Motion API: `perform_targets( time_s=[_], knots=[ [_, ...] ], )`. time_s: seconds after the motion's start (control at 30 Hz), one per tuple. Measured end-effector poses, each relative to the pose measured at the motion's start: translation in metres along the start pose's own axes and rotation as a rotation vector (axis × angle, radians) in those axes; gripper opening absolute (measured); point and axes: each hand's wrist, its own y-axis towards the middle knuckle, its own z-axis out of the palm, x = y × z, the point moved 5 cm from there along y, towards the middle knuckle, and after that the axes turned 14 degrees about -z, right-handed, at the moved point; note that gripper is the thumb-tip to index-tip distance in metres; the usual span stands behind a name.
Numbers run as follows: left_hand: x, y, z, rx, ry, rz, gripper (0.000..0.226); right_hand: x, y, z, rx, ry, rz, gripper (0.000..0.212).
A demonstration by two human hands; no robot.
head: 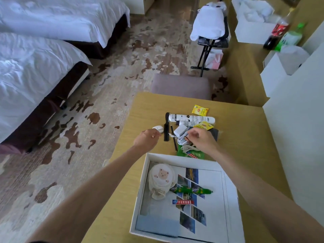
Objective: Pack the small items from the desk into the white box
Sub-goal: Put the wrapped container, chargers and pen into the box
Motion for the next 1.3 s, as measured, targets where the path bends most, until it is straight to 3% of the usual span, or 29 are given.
perform_targets(
  time_s=[0.1, 0.27, 0.43, 0.6, 0.7, 0.77, 0.87, 1.0, 1.17, 1.3],
  knots=[
    [0.013, 0.047, 0.013, 0.024, 0.063, -0.024, 0.023, -0.014, 0.036, 0.021, 0.056, -0.097, 0.042, 0.026],
    [0.018, 0.097, 0.036, 0.026, 0.21, 0.031, 0.049, -0.027, 0.082, 0.047, 0.075, -0.297, 0.089, 0.035],
    [0.01, 0.115, 0.054, 0.013, 0.408, 0.109, 0.054, -0.037, 0.105, 0.061, 0.111, -0.541, 0.145, 0.037],
    [0.015, 0.118, 0.056, 0.021, 0.338, 0.09, 0.053, -0.048, 0.111, 0.07, 0.179, -0.651, 0.172, 0.054],
    [0.022, 0.112, 0.046, 0.126, 0.055, -0.023, 0.053, -0.045, 0.106, 0.061, 0.13, -0.586, 0.157, 0.057],
    [0.02, 0.099, 0.033, 0.161, -0.099, -0.068, 0.056, -0.034, 0.097, 0.046, -0.005, -0.463, 0.131, 0.058],
    [0.007, 0.064, 0.007, 0.156, -0.259, -0.033, 0.056, -0.012, 0.072, 0.019, -0.198, -0.086, 0.138, 0.056],
    [-0.019, 0.001, -0.028, 0.103, -0.379, 0.111, 0.051, 0.02, 0.018, -0.007, -0.214, 0.354, 0.109, 0.04],
    [-0.034, -0.078, -0.029, 0.017, -0.314, 0.219, 0.042, 0.034, -0.063, -0.015, -0.167, 0.491, 0.104, 0.03],
    [-0.023, -0.123, -0.005, 0.002, -0.156, 0.202, 0.051, 0.034, -0.11, -0.012, -0.053, 0.448, 0.075, 0.031]
  ],
)
